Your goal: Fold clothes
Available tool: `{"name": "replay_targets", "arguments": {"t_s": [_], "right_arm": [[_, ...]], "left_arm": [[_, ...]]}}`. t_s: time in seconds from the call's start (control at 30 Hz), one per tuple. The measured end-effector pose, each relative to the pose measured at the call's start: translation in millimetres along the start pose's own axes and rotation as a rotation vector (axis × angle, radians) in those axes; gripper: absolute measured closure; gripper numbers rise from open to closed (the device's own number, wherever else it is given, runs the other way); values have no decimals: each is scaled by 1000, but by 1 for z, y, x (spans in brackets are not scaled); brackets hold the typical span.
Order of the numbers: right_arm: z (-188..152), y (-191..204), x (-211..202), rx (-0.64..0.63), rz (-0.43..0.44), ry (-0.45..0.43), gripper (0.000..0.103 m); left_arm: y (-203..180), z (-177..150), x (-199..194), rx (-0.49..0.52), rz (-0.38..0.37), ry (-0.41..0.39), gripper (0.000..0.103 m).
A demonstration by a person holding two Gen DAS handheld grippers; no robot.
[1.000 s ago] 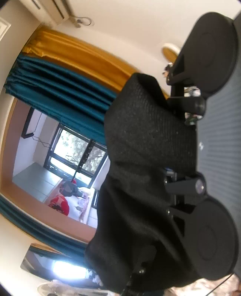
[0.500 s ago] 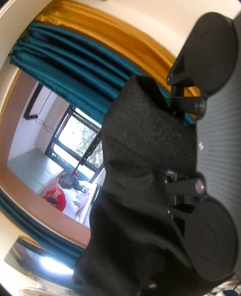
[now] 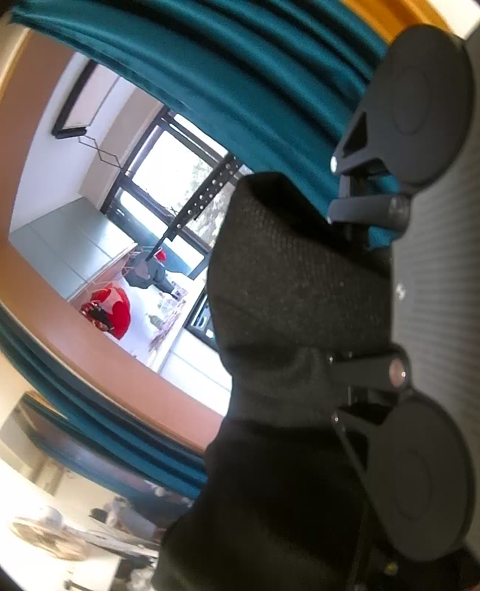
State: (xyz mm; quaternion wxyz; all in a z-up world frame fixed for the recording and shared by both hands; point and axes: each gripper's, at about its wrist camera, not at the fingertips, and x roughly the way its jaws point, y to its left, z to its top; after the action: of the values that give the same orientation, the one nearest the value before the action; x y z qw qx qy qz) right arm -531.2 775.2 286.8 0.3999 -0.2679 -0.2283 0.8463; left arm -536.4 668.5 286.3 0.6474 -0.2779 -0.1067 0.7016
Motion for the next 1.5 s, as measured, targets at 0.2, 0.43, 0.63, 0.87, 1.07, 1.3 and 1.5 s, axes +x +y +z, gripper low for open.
{"name": "replay_targets", "arguments": {"t_s": [0.2, 0.43, 0.63, 0.87, 1.07, 1.3, 1.5], "right_arm": [[-10, -20, 51, 59, 90, -22, 69], [-53, -24, 90, 172, 270, 157, 55], [-77, -80, 48, 343, 302, 190, 29], [-86, -50, -78, -37, 461, 2, 2], [-103, 8, -62, -138, 450, 92, 2], [-110, -19, -26, 122, 465, 185, 68], [-61, -58, -72, 0, 227, 52, 82]], "left_arm": [[13, 3, 20, -63, 30, 9, 77], [51, 2, 25, -231, 28, 75, 77], [81, 14, 34, -373, 15, 112, 77], [99, 18, 48, -416, -18, 124, 77], [89, 18, 50, -392, -54, 111, 77], [65, 31, 51, -325, -110, 91, 77], [46, 69, 34, -341, -182, 41, 77]]}}
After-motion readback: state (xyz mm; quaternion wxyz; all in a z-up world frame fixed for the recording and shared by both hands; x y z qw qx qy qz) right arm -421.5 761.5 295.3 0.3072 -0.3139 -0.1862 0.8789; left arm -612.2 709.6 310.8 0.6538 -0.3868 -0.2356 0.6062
